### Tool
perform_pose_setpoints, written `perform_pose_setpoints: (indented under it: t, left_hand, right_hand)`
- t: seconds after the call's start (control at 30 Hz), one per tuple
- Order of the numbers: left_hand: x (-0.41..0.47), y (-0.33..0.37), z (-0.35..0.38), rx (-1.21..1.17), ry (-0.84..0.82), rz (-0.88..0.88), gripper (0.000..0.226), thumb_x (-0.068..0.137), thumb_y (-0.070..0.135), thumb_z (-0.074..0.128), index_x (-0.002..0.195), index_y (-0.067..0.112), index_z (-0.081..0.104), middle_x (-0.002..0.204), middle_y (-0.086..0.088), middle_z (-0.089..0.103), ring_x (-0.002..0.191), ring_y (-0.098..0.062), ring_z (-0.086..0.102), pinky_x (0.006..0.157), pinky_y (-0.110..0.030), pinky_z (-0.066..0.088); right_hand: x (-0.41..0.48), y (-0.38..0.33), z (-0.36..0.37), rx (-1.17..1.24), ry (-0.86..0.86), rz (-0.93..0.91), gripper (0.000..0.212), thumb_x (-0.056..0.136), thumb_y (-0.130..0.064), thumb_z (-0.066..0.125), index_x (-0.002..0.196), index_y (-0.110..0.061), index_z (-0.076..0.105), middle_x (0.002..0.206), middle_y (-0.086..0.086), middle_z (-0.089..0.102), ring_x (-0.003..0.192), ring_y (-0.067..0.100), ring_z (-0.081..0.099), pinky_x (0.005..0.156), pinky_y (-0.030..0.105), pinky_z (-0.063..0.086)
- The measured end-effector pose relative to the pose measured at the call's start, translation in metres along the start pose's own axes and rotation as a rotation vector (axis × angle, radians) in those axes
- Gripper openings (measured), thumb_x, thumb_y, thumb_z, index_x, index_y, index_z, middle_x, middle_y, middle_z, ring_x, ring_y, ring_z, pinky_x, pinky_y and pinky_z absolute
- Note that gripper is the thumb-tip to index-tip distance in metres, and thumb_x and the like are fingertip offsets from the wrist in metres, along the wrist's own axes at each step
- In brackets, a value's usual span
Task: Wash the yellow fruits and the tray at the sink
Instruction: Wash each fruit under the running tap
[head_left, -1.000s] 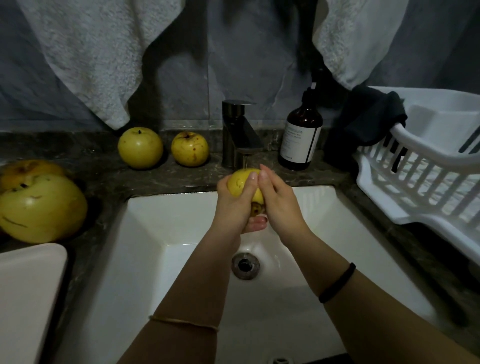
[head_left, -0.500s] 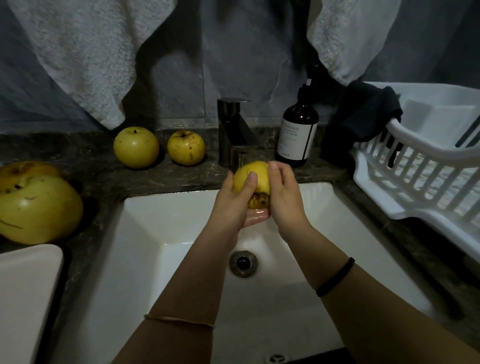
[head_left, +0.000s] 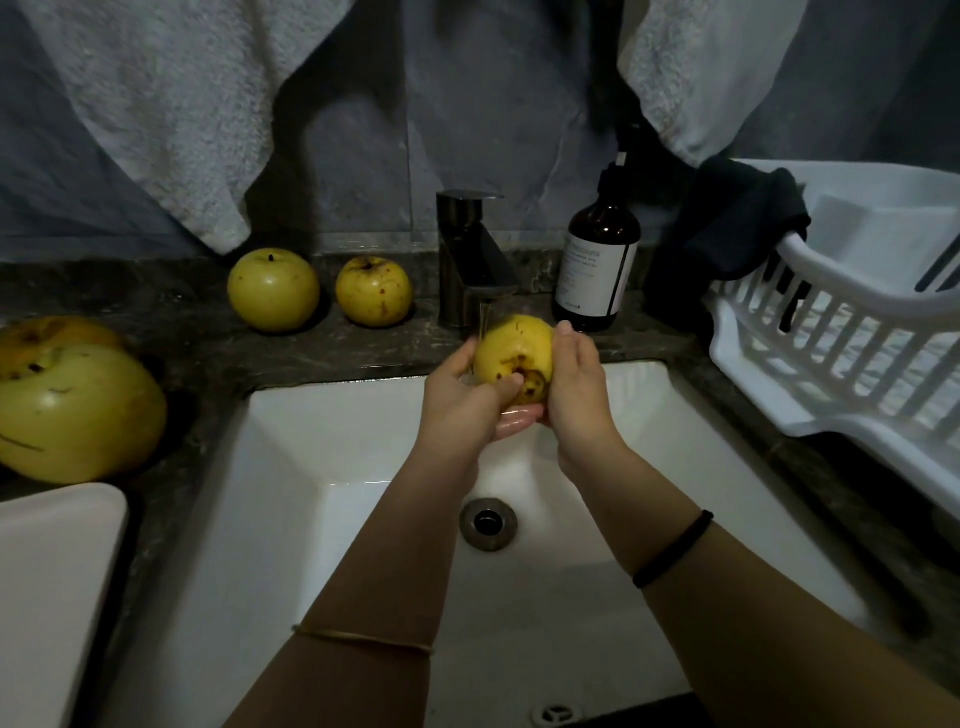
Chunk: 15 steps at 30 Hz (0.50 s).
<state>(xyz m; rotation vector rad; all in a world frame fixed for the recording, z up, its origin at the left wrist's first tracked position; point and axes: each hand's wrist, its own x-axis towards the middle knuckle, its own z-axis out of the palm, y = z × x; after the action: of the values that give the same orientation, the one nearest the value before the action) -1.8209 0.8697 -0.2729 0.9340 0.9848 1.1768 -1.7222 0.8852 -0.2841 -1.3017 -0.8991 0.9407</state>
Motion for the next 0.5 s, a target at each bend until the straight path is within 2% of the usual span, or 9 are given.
perform_pose_setpoints:
  t: [0.1, 0.23, 0.33, 0.37, 0.43, 0.5]
  left_hand:
    - [-0.0015, 0.0015, -0.0002, 0.014, 0.045, -0.008, 0.059, 0.088, -0.002, 0.056, 0.141, 0.019, 0.04, 0.117, -0.017, 0.059, 0.069, -0.023, 0.071, 0.059, -0.026, 0.059]
    - [-0.0019, 0.0005, -0.0009, 0.032, 0.074, 0.0, 0.048, 0.091, 0.004, 0.052, 0.134, 0.022, 0.039, 0.118, -0.016, 0.056, 0.07, -0.023, 0.068, 0.057, -0.025, 0.059]
    - [0.0, -0.0016, 0.0001, 0.108, 0.07, 0.03, 0.055, 0.092, 0.006, 0.052, 0.141, 0.021, 0.034, 0.106, -0.01, 0.061, 0.058, -0.015, 0.069, 0.055, -0.022, 0.057]
    - [0.0005, -0.0022, 0.0007, 0.126, 0.072, 0.037, 0.057, 0.092, 0.006, 0.053, 0.143, 0.022, 0.034, 0.109, -0.01, 0.06, 0.062, -0.015, 0.07, 0.056, -0.023, 0.057]
    - [0.003, -0.0051, 0.0019, 0.16, 0.089, 0.05, 0.06, 0.09, 0.009, 0.057, 0.143, 0.024, 0.034, 0.125, -0.012, 0.055, 0.085, -0.025, 0.07, 0.061, -0.027, 0.059]
    - [0.004, -0.0064, 0.0019, 0.191, 0.105, 0.062, 0.061, 0.087, 0.012, 0.059, 0.142, 0.027, 0.035, 0.131, -0.013, 0.053, 0.1, -0.033, 0.066, 0.067, -0.033, 0.06]
  right_hand:
    - [-0.0013, 0.0012, 0.0013, -0.027, -0.031, -0.02, 0.029, 0.098, -0.049, 0.036, 0.117, -0.03, 0.047, 0.117, 0.007, 0.056, 0.108, 0.023, 0.056, 0.095, 0.048, 0.05]
    - [-0.0033, 0.0027, 0.0024, -0.074, -0.057, -0.086, 0.03, 0.099, -0.045, 0.037, 0.119, -0.026, 0.047, 0.111, 0.001, 0.055, 0.103, 0.018, 0.057, 0.092, 0.042, 0.051]
    - [-0.0011, 0.0019, 0.0024, -0.039, -0.04, -0.037, 0.026, 0.099, -0.047, 0.036, 0.116, -0.03, 0.045, 0.115, 0.004, 0.055, 0.107, 0.021, 0.056, 0.095, 0.046, 0.049]
    - [-0.0006, 0.0012, 0.0023, -0.028, -0.032, -0.019, 0.025, 0.099, -0.048, 0.035, 0.115, -0.031, 0.044, 0.117, 0.006, 0.055, 0.108, 0.023, 0.056, 0.096, 0.048, 0.049]
    - [-0.0001, 0.0009, 0.0018, -0.017, -0.022, -0.009, 0.026, 0.099, -0.049, 0.035, 0.115, -0.031, 0.045, 0.117, 0.007, 0.055, 0.109, 0.024, 0.056, 0.096, 0.05, 0.048]
    - [-0.0003, 0.001, 0.0016, -0.011, -0.022, -0.013, 0.027, 0.099, -0.049, 0.035, 0.116, -0.031, 0.045, 0.116, 0.006, 0.056, 0.108, 0.023, 0.057, 0.096, 0.05, 0.049]
